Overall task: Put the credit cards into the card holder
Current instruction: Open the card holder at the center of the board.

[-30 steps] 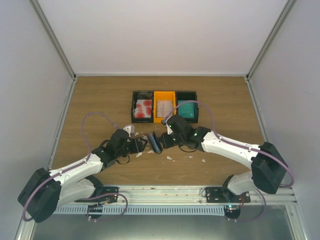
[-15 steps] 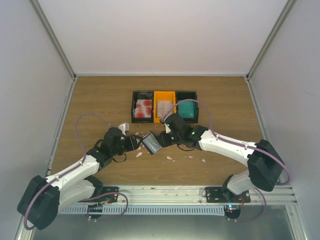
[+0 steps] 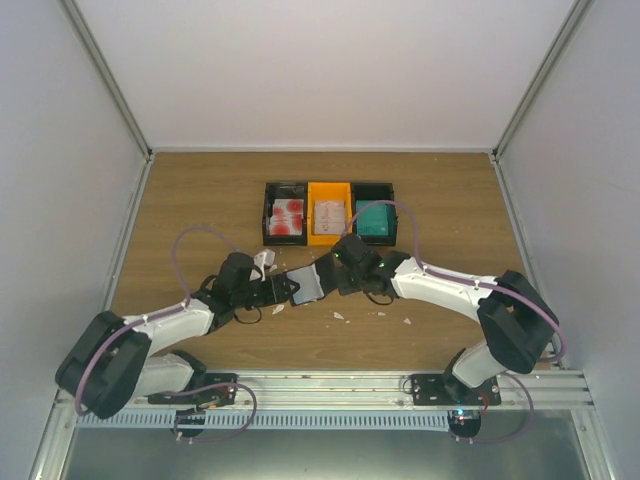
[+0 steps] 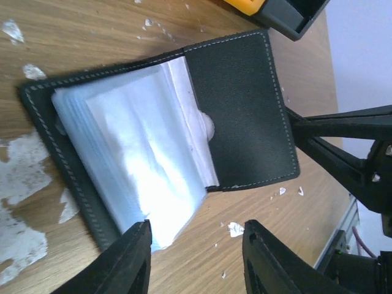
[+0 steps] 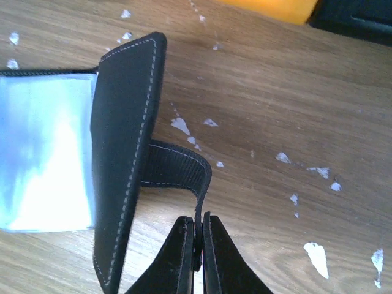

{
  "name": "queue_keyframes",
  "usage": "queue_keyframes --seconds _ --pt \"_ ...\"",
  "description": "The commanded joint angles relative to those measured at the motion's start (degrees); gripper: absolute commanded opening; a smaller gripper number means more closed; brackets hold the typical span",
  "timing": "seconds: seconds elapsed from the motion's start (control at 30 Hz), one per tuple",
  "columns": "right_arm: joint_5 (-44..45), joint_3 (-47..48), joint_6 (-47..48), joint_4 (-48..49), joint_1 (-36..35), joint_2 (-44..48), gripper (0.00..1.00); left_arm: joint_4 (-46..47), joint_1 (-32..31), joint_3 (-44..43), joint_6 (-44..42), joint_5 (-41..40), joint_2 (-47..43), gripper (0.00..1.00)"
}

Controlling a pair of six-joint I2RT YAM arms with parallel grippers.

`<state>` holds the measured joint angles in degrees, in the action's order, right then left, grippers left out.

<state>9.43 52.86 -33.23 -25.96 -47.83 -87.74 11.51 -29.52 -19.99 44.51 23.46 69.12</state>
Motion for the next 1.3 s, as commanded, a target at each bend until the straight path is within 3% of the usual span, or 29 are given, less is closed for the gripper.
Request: queue_keyframes --seconds 0.0,0.13,0.47,0.57,0.73,0.87,1.03,1.27 --pt "2.09 -1.61 -0.76 -1.44 0.46 0.24 0.01 9.56 0.33 0.56 1.1 5.31 3.2 0.4" --pt "-2.11 -5.2 -2.39 -0.77 0.3 1.56 0.0 8.67 0.32 0.43 2.69 2.34 4.21 0.33" --pt "1.21 -8.81 -3.12 0.29 0.32 1.17 0.02 7.36 0.34 -0.58 2.29 0.85 8.21 0.38" --pt "2.71 -7.28 -2.7 -0.3 0.32 2.25 0.11 7.58 0.23 -1.48 1.71 1.99 9.04 0.37" --pt "3.72 -3.88 -1.52 -1.52 0.35 6.62 0.37 7.85 0.08 -2.69 0.25 3.58 8.75 0.36" --pt "3.39 -0.8 -1.02 -1.24 0.32 9.28 0.45 5.46 -0.03 -3.92 -0.73 1.48 9.38 0.36" --pt "-3.46 0.34 0.98 4.14 0.36 9.5 0.45 4.37 0.04 -4.69 -1.34 0.33 9.53 0.36" --pt "-9.24 -0.8 0.79 8.14 0.29 1.92 0.42 1.57 0.01 -6.81 -3.1 -1.23 11.51 0.42"
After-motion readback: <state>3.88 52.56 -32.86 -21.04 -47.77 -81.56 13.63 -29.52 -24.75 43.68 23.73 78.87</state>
